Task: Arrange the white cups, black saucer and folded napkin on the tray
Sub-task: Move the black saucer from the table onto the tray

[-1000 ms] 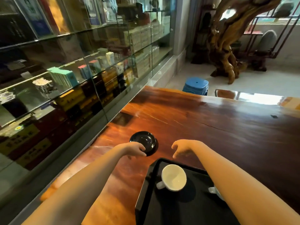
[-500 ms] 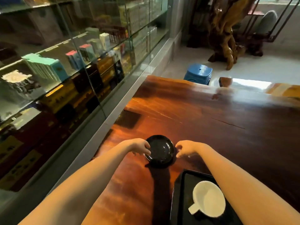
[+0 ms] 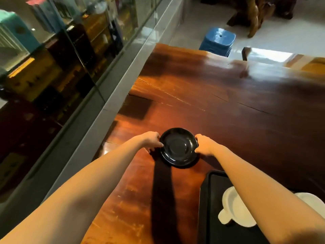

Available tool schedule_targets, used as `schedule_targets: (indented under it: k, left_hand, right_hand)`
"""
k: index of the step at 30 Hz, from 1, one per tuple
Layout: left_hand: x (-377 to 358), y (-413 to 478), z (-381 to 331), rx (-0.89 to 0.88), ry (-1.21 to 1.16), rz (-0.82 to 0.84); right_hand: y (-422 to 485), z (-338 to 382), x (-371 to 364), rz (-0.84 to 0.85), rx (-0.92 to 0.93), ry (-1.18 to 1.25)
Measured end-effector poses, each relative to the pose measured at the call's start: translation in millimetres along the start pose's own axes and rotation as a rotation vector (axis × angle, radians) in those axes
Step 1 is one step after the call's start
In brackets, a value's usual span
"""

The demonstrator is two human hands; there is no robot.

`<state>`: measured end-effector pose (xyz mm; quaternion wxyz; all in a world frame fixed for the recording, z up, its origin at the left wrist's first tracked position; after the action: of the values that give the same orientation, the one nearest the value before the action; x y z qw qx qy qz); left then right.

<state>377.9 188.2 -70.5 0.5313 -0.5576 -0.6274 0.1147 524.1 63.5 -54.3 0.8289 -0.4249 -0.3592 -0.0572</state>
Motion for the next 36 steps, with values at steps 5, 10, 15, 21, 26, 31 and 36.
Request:
schedule_targets:
  k: [5,10,15,21,26,31,36]
  left_hand:
    - [-10,15,5,0.035,-0.306,-0.020]
    - [-13,15,4,0.061,-0.433,-0.110]
    - [-20,7,-9,0.062,-0.417,-0.127]
    - [-28,-16,-52,0.013,-0.410,-0.162]
    - [-46,-64,-138,-0.114,-0.411,-0.191]
    - [-63,-79,-160,-0.118,-0.432,-0.179]
    - [-118,-120,-227,-0.212,-0.475,-0.175]
  right_hand:
    - [15,-3,-1,-0.073,0.006,0.083]
    - [17,-13,-7,-0.064,-0.021,0.188]
    - [2,-28,-4,-0.070,-0.044,0.249]
    - [-42,-55,19,-0.137,-0.041,0.359]
    - [-118,-116,56,-0.248,-0.034,0.532]
    - [-153,-137,62,-0.254,-0.026,0.623]
    - [-231,-206,74,-0.341,-0.033,0.719]
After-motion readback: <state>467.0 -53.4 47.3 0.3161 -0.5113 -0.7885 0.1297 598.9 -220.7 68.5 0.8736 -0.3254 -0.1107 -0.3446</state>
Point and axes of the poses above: each hand's wrist, its own y-axis towards the middle knuckle, its own x-axis out of the back of the hand, z = x × y, the point moved 10 cm from there along y, towards the middle knuckle, and after that the axes turned 8 degrees about y, right-handed, at the moved point
